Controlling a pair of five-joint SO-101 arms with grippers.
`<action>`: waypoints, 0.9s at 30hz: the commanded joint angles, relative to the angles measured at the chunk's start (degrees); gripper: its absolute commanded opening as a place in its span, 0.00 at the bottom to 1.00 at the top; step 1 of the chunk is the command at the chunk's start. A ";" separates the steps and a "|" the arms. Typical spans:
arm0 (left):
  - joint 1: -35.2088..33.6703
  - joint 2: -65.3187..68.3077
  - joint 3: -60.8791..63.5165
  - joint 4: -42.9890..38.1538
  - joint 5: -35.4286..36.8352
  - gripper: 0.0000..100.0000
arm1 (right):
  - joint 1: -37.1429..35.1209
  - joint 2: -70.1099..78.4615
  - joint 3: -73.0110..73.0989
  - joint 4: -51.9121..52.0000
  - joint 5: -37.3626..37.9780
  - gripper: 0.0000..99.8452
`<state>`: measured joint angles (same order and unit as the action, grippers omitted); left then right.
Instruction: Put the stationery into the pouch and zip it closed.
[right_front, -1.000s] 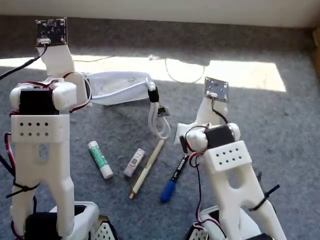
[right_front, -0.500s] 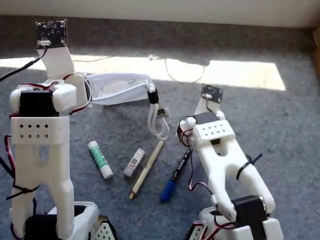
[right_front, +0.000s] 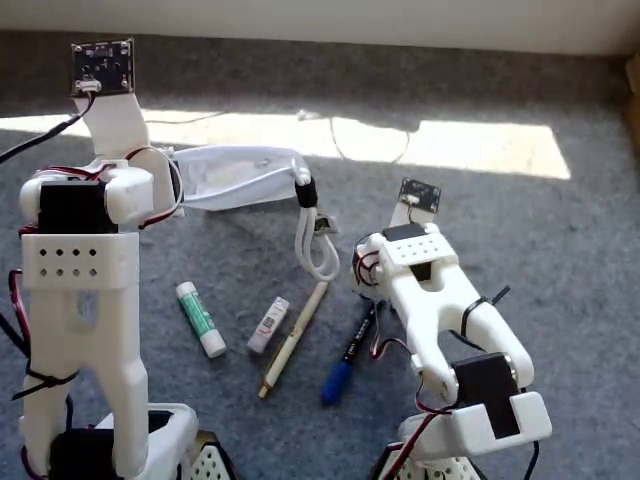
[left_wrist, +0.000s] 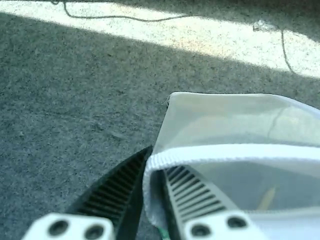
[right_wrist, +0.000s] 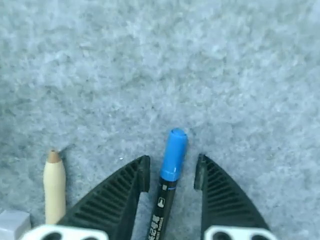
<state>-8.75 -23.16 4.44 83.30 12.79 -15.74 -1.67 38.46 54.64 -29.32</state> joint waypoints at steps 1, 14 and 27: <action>-0.57 0.75 1.01 0.35 0.26 0.01 | 0.04 1.80 -3.03 -0.66 -0.26 0.06; -0.57 0.75 1.01 0.53 0.26 0.01 | 0.31 -3.38 -3.82 4.00 -0.18 0.00; 3.21 0.75 1.10 0.53 0.26 0.01 | 0.22 -24.92 0.75 5.05 5.63 0.00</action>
<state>-6.90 -23.16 4.44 83.30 12.79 -16.00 -19.96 38.99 59.38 -25.80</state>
